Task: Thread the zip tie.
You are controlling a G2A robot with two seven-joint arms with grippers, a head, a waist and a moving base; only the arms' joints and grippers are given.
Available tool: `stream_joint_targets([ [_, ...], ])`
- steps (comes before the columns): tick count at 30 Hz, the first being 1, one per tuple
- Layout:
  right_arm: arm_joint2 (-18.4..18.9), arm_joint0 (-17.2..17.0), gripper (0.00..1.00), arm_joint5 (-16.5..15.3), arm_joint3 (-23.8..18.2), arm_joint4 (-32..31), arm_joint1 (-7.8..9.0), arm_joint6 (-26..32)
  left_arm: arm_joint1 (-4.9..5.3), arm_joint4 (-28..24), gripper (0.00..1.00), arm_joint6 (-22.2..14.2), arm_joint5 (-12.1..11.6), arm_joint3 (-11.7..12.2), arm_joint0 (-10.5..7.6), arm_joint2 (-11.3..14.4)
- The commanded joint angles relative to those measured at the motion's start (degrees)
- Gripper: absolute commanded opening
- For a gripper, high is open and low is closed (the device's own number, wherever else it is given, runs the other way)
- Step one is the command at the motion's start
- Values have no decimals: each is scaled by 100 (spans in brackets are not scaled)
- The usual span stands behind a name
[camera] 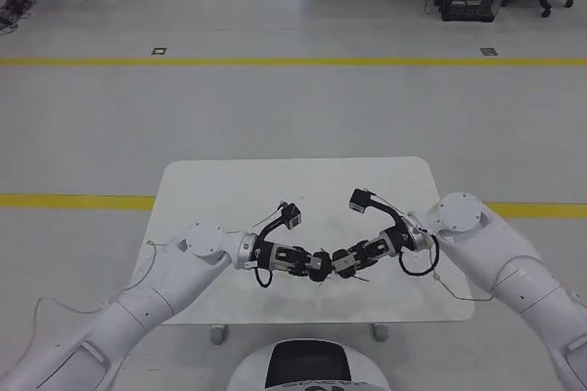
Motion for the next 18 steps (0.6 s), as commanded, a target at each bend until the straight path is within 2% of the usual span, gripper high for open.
stream_joint_targets([
  [1,-19,5,22,0,-18,1,14,0,-6,-29,0,-26,-13,22,-2,-6],
  [18,-39,-9,15,0,-85,53,81,0,-53,-145,0,-195,-27,94,14,-90],
])
